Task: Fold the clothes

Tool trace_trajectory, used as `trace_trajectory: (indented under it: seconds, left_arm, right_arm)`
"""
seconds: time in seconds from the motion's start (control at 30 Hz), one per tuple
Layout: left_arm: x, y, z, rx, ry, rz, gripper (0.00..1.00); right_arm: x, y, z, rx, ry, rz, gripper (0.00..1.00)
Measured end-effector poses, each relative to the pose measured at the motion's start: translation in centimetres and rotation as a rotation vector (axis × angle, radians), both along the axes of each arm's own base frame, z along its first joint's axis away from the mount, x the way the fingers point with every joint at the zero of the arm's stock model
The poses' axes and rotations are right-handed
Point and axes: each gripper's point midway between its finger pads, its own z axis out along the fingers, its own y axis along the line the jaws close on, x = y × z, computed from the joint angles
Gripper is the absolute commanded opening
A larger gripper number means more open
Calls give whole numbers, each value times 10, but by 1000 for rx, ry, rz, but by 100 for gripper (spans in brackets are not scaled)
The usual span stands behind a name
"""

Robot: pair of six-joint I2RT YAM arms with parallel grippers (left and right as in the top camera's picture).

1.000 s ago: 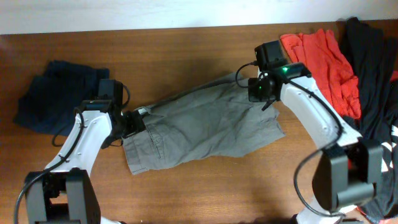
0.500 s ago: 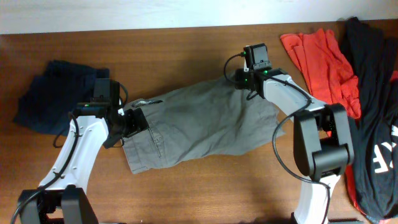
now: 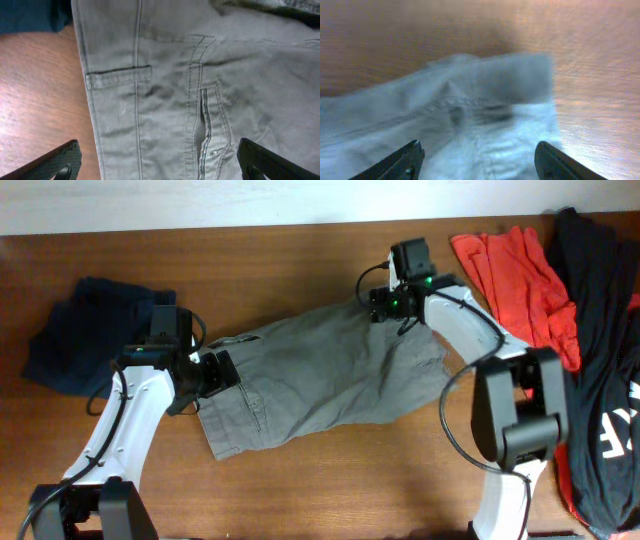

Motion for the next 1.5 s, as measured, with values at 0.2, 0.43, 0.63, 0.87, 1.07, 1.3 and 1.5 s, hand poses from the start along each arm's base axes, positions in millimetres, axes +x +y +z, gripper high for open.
trace_trajectory:
  seconds: [0.2,0.43,0.63,0.87,1.07,1.3,1.5]
  left_arm:
    - [0,3,-18,24,45,-29,99]
    - [-3,7,-53,48,143,-26,99]
    - [20,-11,-77,-53,120,-104,77]
    - [37,-43,-80,-232,57,-265,0]
    - [34,-50,-80,-289,44,-318,0]
    - [17,-43,-60,-296,78,-309,0]
    - [22,-21,-4,-263,-63,-274,0]
  right_arm:
    - [-30,-4,105,4,-61,15,76]
    - [-83,-7,78,-39,164,54,75]
    - [-92,-6,75,-46,198,70,70]
    - [-94,-3,75,-41,205,78,69]
    - [-96,-4,74,-42,215,78,69]
    - [-101,-5,73,-45,238,79,65]
    - [-116,7,71,-5,291,110,61]
